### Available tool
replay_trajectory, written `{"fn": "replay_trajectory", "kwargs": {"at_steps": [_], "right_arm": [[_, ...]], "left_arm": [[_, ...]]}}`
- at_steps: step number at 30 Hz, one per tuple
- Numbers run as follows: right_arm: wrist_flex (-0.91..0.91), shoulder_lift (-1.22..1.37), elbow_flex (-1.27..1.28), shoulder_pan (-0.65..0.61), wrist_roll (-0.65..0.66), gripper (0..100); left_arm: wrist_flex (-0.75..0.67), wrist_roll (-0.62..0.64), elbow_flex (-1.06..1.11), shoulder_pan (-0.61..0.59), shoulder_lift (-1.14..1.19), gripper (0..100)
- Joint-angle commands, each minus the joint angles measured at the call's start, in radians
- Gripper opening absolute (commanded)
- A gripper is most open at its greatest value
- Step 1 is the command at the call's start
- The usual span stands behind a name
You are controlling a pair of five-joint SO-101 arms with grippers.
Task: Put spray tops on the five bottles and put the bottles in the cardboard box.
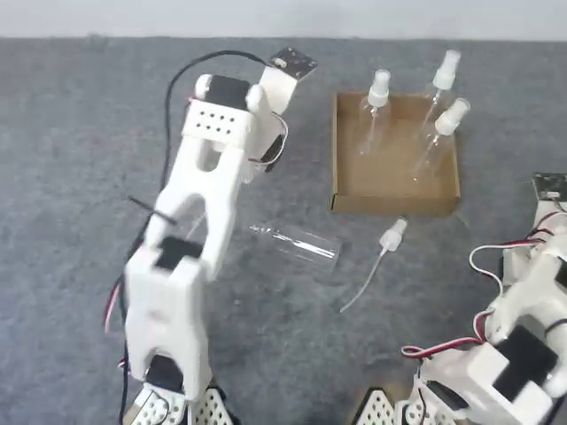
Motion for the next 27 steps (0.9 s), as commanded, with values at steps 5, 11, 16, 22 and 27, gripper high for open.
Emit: {"fn": "replay_trajectory", "kwargs": {"at_steps": [5,11,16,22,27], "right_arm": [[-0.008,0.081,-0.175,-0.094,-0.041,11.1],[-0.007,0.150,-0.184,-0.096,-0.040,22.1],[0.051,0.134,-0.210,-0.113,-0.035,27.3],[0.325,0.084,-0.379,-0.159,-0.023,27.1],[0.441,0.082,-0.399,-0.124,0.149,27.1]], "left_arm": [[-0.348,0.006,0.960,-0.035,-0.830,1],[-0.427,0.009,1.316,-0.101,-1.169,1],[-0.516,0.015,1.531,-0.109,-1.289,1],[-0.583,0.017,1.652,-0.130,-1.339,1],[-0.595,0.015,1.676,-0.132,-1.343,1]]}}
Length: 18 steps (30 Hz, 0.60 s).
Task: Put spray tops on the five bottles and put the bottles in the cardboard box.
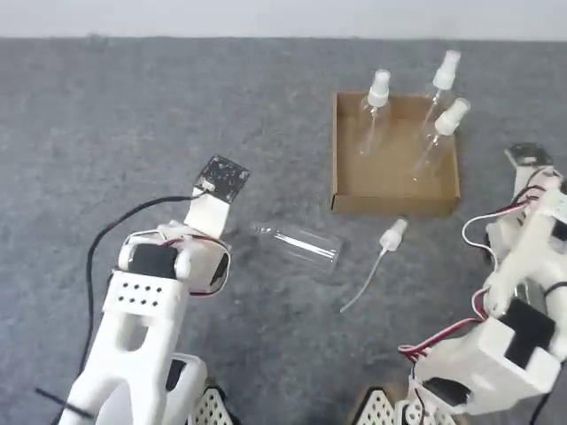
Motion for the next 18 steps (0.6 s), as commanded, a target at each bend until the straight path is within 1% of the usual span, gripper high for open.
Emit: {"fn": "replay_trajectory", "kwargs": {"at_steps": [1,4,8,13,16,18], "right_arm": [[0.041,-0.073,-0.048,0.044,0.124,27.1],[-0.031,-0.071,-0.021,0.090,0.135,27.0],[-0.058,-0.071,0.026,0.091,0.192,27.0],[-0.136,-0.045,0.071,0.093,0.193,27.0],[-0.162,0.016,0.048,0.091,0.190,26.9],[-0.163,0.056,0.014,0.093,0.189,24.5]], "left_arm": [[-0.044,0.006,0.010,0.000,-0.035,1],[-0.064,0.006,0.024,0.000,-0.035,1],[-0.066,0.006,0.024,0.000,-0.035,1],[-0.068,0.006,0.024,0.000,-0.035,1],[-0.068,0.006,0.025,0.000,-0.035,1],[-0.069,0.006,0.025,0.000,-0.034,1]]}}
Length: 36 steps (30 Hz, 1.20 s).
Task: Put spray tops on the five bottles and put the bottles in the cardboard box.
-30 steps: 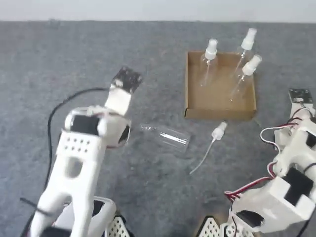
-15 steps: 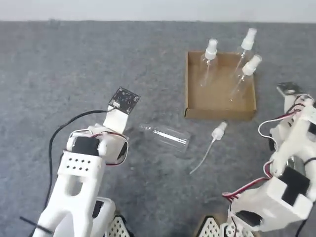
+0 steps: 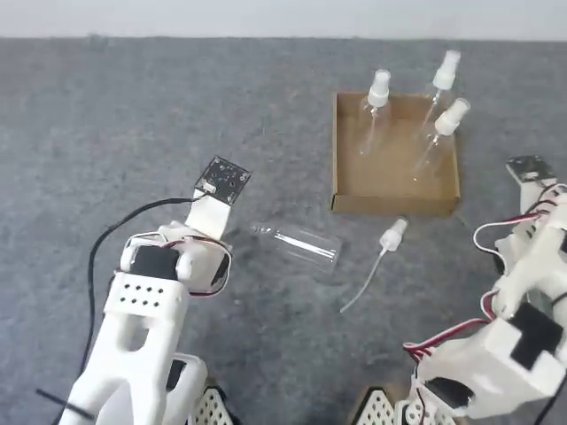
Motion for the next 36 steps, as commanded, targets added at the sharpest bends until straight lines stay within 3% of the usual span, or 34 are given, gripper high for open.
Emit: {"fn": "replay_trajectory", "kwargs": {"at_steps": [1,12,19,24,29,36], "right_arm": [[-0.024,0.056,-0.080,0.015,0.011,22.0],[0.004,0.042,-0.120,0.016,0.012,0.1],[0.166,-0.298,-0.167,-0.091,-0.109,0.5],[0.193,-0.625,-0.017,-0.306,-0.213,0.5],[0.185,-0.878,0.146,-0.613,-0.338,0.5],[0.148,-0.901,0.178,-1.073,-0.552,0.5]], "left_arm": [[-0.026,0.006,-0.002,-0.002,-0.032,1],[-0.028,0.008,-0.008,-0.006,-0.035,1],[-0.018,0.005,-0.104,-0.012,-0.037,1],[0.104,0.008,-0.277,-0.031,-0.037,1],[0.178,0.049,-0.435,-0.129,-0.077,1],[0.215,0.058,-0.455,-0.140,-0.411,1]]}}
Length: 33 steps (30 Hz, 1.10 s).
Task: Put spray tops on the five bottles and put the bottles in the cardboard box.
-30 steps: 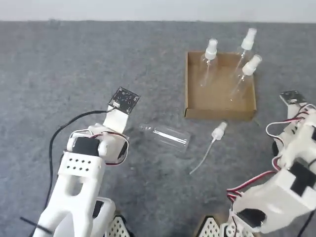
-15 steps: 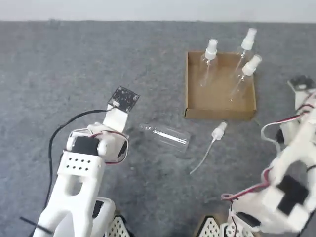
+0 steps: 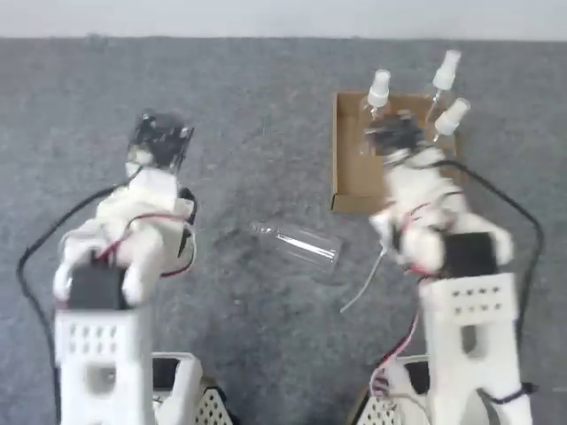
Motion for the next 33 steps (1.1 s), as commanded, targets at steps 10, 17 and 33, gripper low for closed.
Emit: {"fn": "replay_trajectory", "kwargs": {"at_steps": [10,17,33], "right_arm": [[-0.395,0.035,0.180,-0.602,-0.209,0.5],[-0.433,0.035,0.224,-0.625,-0.203,0.6],[-0.928,-0.113,0.591,-0.730,-0.216,0.6]], "left_arm": [[0.020,0.199,-0.340,-0.008,-0.170,1],[-0.147,0.390,-0.401,-0.006,-0.080,1],[-0.407,0.582,-0.203,0.000,-0.066,1]]}}
